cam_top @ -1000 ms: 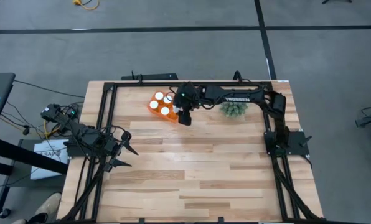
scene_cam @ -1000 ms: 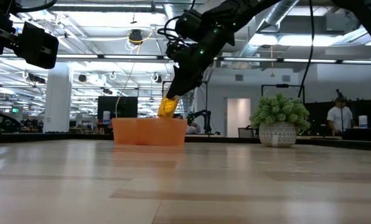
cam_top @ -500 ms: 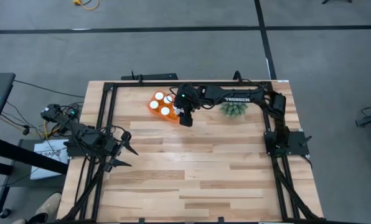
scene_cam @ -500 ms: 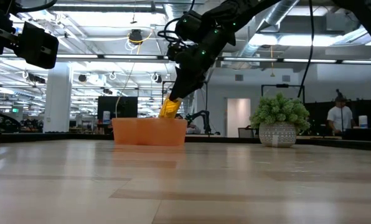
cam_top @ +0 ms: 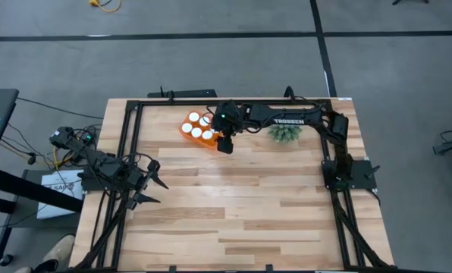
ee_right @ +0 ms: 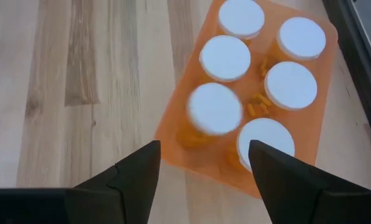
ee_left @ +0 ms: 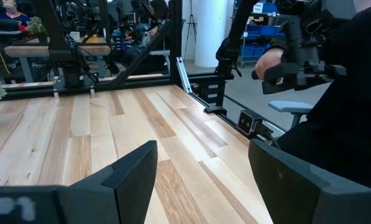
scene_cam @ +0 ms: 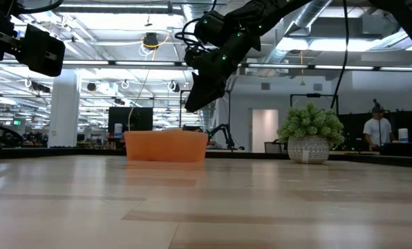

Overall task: Pick and place pill bottles into a basket
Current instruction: Return to Home Position

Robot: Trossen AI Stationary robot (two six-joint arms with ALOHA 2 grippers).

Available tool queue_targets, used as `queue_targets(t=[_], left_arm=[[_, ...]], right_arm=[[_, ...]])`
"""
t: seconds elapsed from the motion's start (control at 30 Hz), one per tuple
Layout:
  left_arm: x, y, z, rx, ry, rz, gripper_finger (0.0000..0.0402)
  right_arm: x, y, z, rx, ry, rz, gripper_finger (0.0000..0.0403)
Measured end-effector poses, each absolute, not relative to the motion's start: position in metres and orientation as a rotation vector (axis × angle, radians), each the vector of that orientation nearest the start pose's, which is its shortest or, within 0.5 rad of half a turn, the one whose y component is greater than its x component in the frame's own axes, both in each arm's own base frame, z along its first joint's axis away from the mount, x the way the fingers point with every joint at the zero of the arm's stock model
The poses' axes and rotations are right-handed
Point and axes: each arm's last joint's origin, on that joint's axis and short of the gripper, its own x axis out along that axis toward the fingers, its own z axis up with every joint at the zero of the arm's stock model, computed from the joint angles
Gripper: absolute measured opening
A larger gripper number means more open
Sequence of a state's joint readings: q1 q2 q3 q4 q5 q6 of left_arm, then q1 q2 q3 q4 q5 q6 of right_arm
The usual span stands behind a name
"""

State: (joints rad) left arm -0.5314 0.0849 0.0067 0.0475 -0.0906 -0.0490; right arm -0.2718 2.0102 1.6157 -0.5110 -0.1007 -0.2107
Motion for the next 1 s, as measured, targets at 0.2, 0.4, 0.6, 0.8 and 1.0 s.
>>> queue_targets(t=[0.2,0.4,0.6,0.8,1.0], left_arm=[[0.09,-0.05,0.164,-0.039,0.04,-0.44,0.0242],[0.09,-0.05,0.164,-0.039,0.04,-0.44,0.0242],[0.09,-0.05,0.164,-0.039,0.04,-0.44,0.0242],[0.09,-0.05,0.164,-0.039,0.04,-0.44,0.0242],[0.09,-0.05,0.164,-0.039,0.04,-0.44,0.0242]], right_arm=[[0.427,-0.109,0.227,-0.041,0.905,-0.047,0.0239],[0.429,-0.08,0.225,-0.02,0.941,0.075,0.0239],[0.431,-0.029,0.223,-0.012,0.954,0.326,0.0239],[0.407,0.003,0.229,-0.03,0.916,0.374,0.024],[0.358,0.027,0.243,-0.022,0.618,0.384,0.024]])
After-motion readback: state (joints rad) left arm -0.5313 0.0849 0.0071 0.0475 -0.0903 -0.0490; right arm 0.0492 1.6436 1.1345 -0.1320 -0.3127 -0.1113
